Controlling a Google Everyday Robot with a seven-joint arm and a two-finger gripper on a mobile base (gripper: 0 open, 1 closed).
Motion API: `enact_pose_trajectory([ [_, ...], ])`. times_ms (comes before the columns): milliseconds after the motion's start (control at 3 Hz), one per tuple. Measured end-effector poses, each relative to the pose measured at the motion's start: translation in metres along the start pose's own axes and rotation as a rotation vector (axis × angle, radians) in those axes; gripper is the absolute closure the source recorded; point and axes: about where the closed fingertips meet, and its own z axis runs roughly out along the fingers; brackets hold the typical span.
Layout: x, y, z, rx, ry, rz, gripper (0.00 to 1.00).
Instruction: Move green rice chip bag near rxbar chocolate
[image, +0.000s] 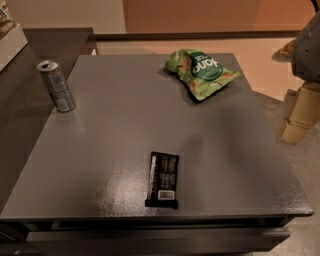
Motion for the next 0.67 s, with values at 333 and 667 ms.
enact_pose_trajectory([
  [333, 0.0000, 0.0000, 0.0000, 0.000, 0.000, 0.000, 0.00],
  [667, -0.0087, -0.0071, 0.0064, 0.027, -0.011, 0.024, 0.00],
])
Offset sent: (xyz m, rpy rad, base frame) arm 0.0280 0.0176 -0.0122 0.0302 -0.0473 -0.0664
